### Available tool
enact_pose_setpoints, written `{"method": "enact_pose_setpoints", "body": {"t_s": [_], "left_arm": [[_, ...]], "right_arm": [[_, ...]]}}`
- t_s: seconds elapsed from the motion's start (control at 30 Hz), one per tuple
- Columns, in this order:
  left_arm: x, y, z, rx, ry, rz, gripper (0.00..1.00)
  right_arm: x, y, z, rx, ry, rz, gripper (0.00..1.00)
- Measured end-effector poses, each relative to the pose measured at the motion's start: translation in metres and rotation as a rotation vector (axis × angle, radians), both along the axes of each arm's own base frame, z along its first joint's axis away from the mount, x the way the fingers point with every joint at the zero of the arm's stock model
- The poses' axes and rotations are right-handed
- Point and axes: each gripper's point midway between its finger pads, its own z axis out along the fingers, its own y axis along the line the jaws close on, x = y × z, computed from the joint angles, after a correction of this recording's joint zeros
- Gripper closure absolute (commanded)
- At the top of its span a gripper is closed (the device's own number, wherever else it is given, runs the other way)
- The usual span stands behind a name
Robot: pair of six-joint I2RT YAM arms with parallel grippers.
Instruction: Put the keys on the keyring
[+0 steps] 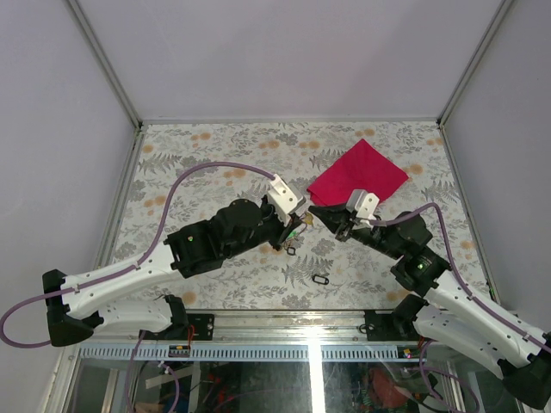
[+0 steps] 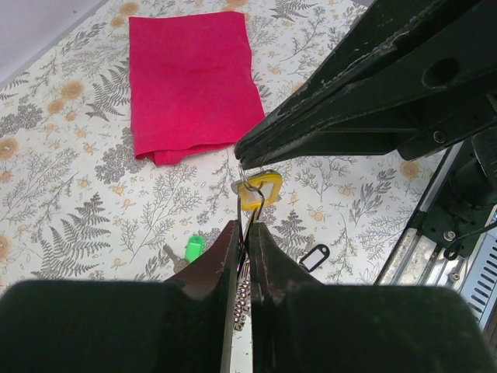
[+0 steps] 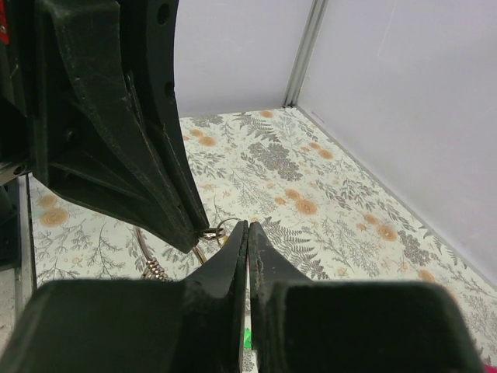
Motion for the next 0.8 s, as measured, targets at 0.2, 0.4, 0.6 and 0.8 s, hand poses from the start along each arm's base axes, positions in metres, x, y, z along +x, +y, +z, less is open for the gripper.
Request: {"method": "enact_pose_setpoints", "body": {"t_s": [0.2,0.4,0.6,0.8], "left_arm": [[-0.002,-0.002,0.0,0.015,-0.023,-0.036,1.0],[-0.01,-0.001,0.0,0.046,-0.055,-0.1,1.0],[-0.018,0.0,-0.003,0.082,-0.078,-0.158,1.0],[-0.022,0.002,-0.01,0.114,-0.078,-0.179,1.0]], "right_arm": [[-0.001,0.0,-0.001,0.001,0.003,0.003,1.0],[-0.009,0.004,-0.003,-0.009,0.008,0.055,1.0],[-0.017,0.01,-0.009,-0.026,0.019,0.112,1.0],[-0.024,0.014,-0.015,-0.042,0.039,0.161,1.0]]}}
